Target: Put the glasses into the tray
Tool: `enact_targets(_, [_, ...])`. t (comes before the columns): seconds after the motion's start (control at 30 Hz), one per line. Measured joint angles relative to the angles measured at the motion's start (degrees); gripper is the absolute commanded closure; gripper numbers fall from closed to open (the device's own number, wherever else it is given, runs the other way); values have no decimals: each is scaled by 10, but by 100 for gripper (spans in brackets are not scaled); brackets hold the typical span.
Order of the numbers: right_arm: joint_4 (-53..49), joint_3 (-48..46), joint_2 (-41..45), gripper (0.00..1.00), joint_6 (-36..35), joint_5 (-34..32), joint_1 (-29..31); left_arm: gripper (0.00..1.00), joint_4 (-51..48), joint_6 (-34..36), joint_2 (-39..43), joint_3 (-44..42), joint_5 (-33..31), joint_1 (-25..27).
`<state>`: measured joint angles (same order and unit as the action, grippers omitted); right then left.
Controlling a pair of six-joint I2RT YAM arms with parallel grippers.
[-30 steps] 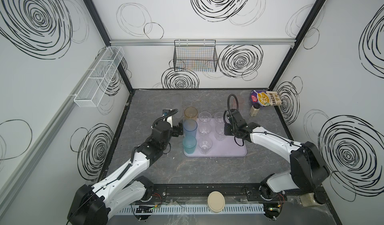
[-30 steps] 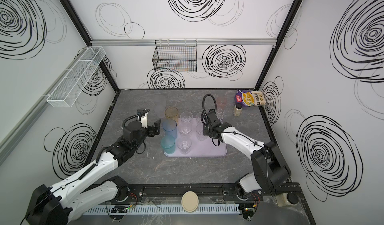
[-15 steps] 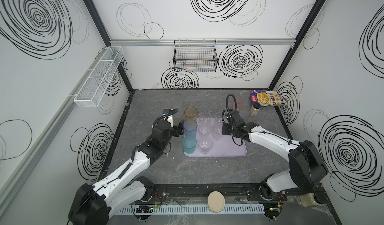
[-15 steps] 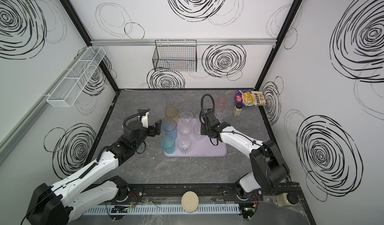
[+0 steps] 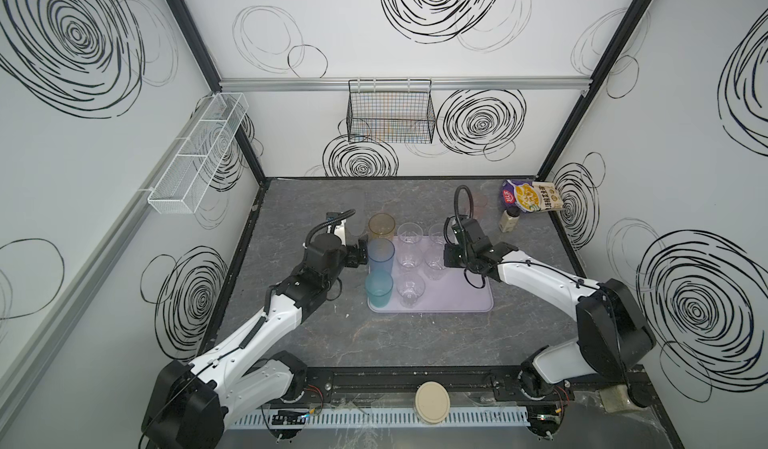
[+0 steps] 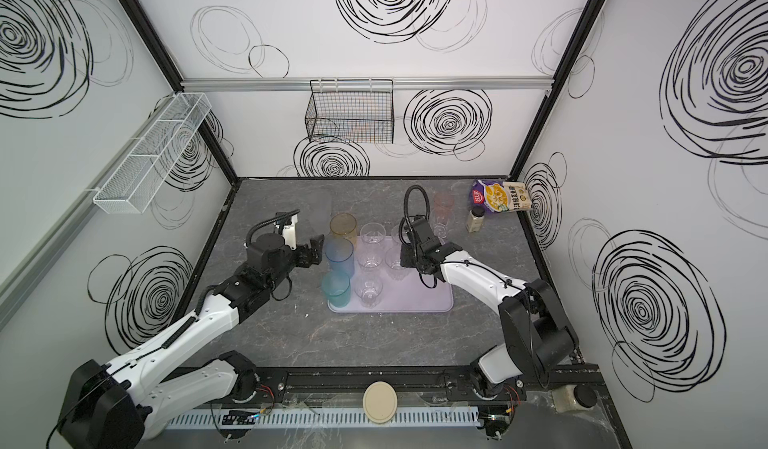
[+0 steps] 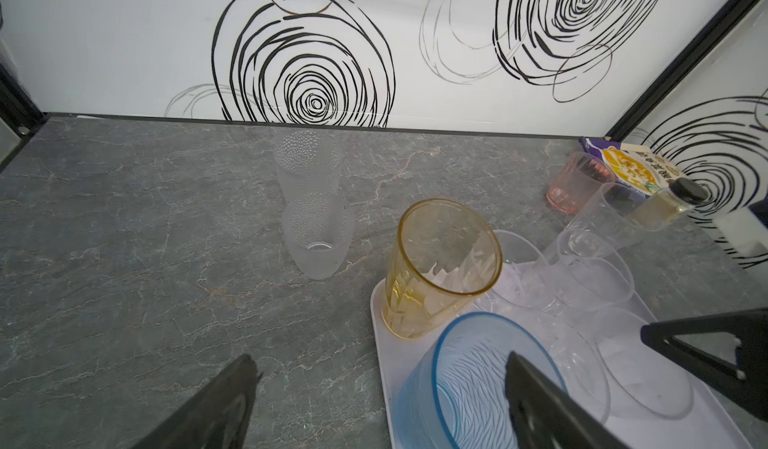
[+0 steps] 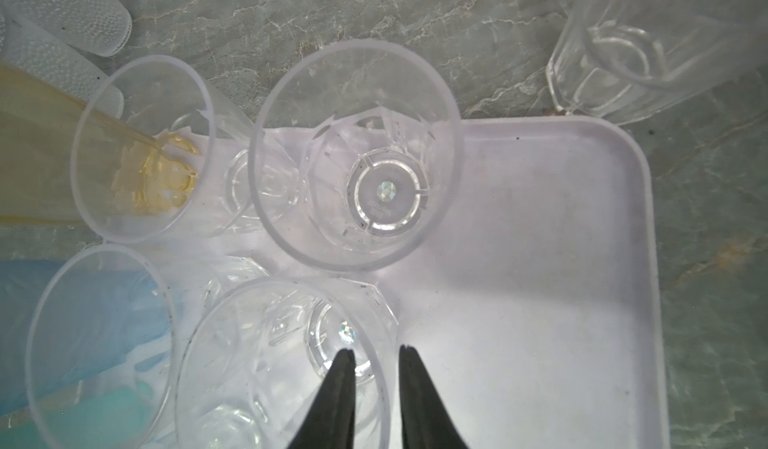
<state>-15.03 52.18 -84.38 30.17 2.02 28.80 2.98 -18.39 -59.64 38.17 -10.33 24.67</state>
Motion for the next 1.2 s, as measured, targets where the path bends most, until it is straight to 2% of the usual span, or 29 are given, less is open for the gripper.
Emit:
enact_targets(0.13, [2, 15, 3, 67, 0, 21, -17, 6, -2, -25, -9, 7, 29, -26])
enact_targets(0.3, [-3, 17, 23, 64, 0, 35, -17, 5, -10, -32, -13, 7, 43, -26])
enact_targets(0.5, [-13, 8, 96, 58, -4, 36, -23, 5, -33, -12, -14, 24, 39, -61])
enact_targets(0.63, [-5, -7, 139, 56, -9, 31, -31, 6, -34, -11, -55, 76, 44, -89])
enact_targets(0.83, [6, -7, 133, 55, -13, 26, -37, 8, -52, -21, -165, 169, 80, -141])
enact_targets(1.07, [9, 15, 88, 54, -21, 32, -37, 7, -70, -19, -182, 183, 78, -158])
enact_targets(1.2, [13, 18, 85, 53, -14, 38, -37, 9, -83, -15, -244, 257, 82, -174])
